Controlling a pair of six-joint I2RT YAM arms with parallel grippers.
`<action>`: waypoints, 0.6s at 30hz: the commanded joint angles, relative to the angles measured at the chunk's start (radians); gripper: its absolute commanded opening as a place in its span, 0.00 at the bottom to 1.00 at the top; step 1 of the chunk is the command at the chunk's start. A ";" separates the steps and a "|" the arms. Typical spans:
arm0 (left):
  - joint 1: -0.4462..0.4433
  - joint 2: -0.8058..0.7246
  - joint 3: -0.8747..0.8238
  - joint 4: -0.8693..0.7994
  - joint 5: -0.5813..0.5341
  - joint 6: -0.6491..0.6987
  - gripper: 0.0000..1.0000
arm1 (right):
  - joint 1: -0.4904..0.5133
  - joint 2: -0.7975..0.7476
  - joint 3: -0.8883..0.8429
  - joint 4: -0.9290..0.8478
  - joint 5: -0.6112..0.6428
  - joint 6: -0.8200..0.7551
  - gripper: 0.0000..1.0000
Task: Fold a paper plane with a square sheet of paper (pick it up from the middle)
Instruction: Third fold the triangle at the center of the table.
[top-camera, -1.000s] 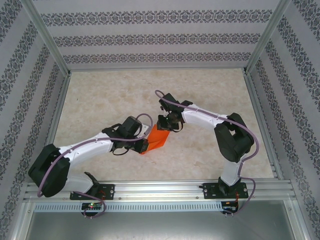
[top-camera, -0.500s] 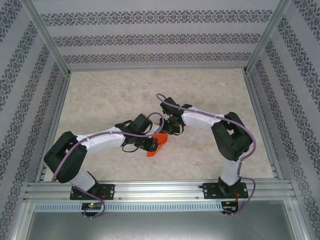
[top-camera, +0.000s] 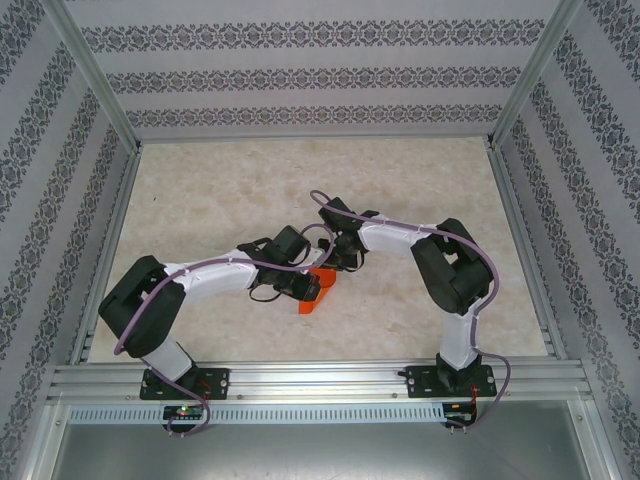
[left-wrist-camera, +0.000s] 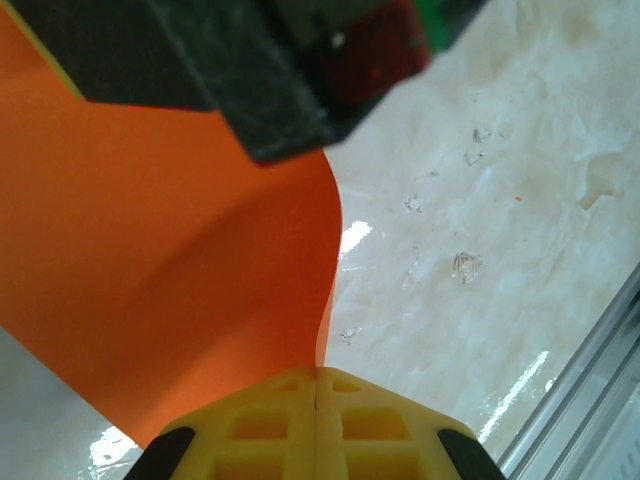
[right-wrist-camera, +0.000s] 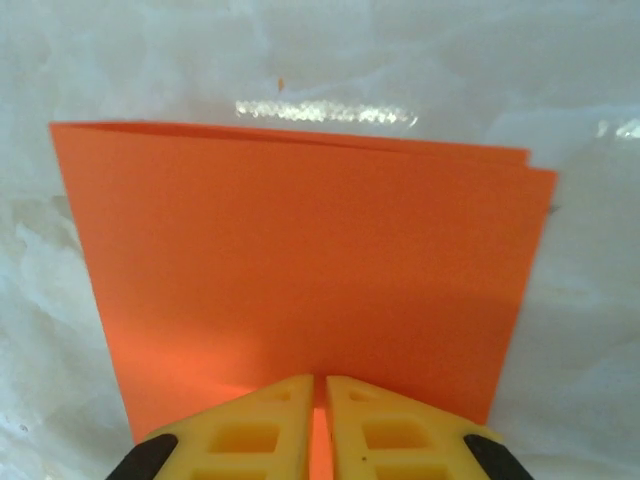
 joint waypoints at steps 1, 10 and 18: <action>0.009 0.003 0.035 -0.046 -0.028 0.063 0.06 | -0.004 0.011 -0.009 -0.022 0.059 -0.039 0.13; 0.050 0.049 0.073 -0.079 -0.017 0.133 0.07 | -0.010 -0.006 -0.026 -0.016 0.058 -0.069 0.13; 0.076 0.069 0.074 -0.074 -0.063 0.162 0.08 | -0.019 -0.027 -0.063 0.022 0.039 -0.049 0.13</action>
